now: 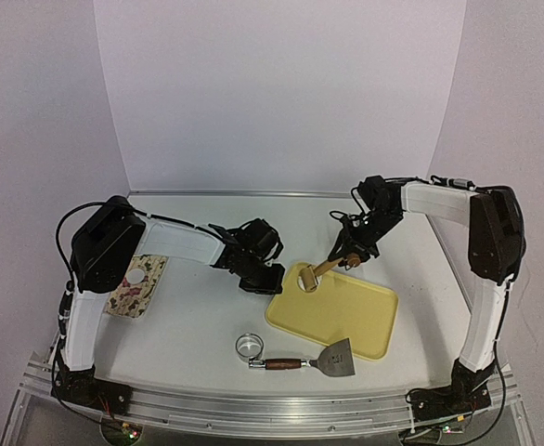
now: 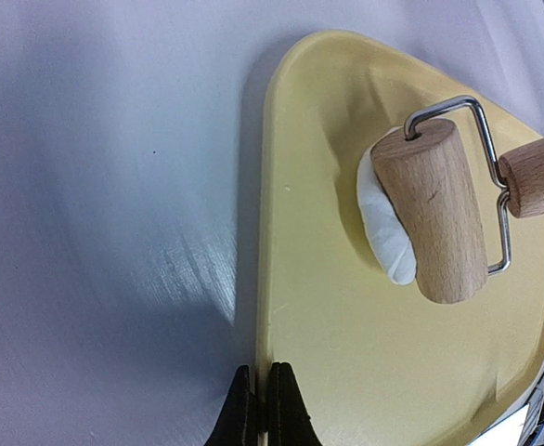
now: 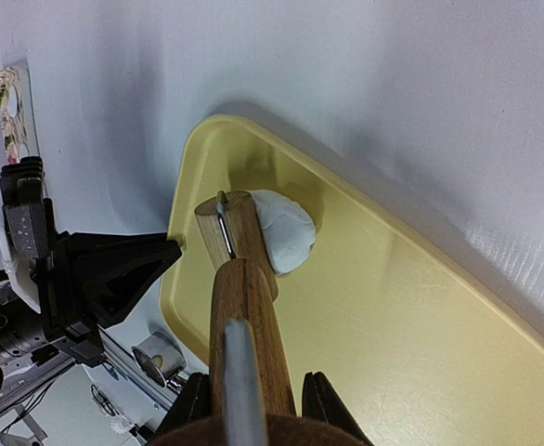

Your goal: Roll out the dumpling wrappers from the dough

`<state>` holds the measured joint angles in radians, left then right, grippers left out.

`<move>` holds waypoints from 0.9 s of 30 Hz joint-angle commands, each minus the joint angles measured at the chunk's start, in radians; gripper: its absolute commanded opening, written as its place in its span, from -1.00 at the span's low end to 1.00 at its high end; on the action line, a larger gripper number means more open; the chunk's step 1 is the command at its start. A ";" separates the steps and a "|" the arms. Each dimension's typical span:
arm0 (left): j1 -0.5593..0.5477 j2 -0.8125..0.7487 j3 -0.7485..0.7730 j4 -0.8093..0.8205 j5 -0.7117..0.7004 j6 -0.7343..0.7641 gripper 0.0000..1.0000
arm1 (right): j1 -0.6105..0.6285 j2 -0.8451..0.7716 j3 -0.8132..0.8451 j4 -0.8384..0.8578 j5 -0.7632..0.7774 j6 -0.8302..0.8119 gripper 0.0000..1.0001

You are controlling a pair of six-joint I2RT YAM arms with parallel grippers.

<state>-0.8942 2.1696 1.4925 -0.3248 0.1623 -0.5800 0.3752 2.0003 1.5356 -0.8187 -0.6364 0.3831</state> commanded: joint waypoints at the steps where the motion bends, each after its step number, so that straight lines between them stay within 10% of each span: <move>1: 0.060 0.027 0.002 -0.162 -0.120 -0.004 -1.00 | -0.087 0.087 -0.099 -0.214 0.577 -0.018 -1.00; 27: 0.067 0.027 0.004 -0.166 -0.121 -0.005 -1.00 | -0.141 0.063 -0.154 -0.190 0.573 -0.029 -1.00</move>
<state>-0.8898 2.1738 1.4998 -0.3294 0.1627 -0.5766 0.3130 1.9724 1.4738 -0.8021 -0.6682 0.3641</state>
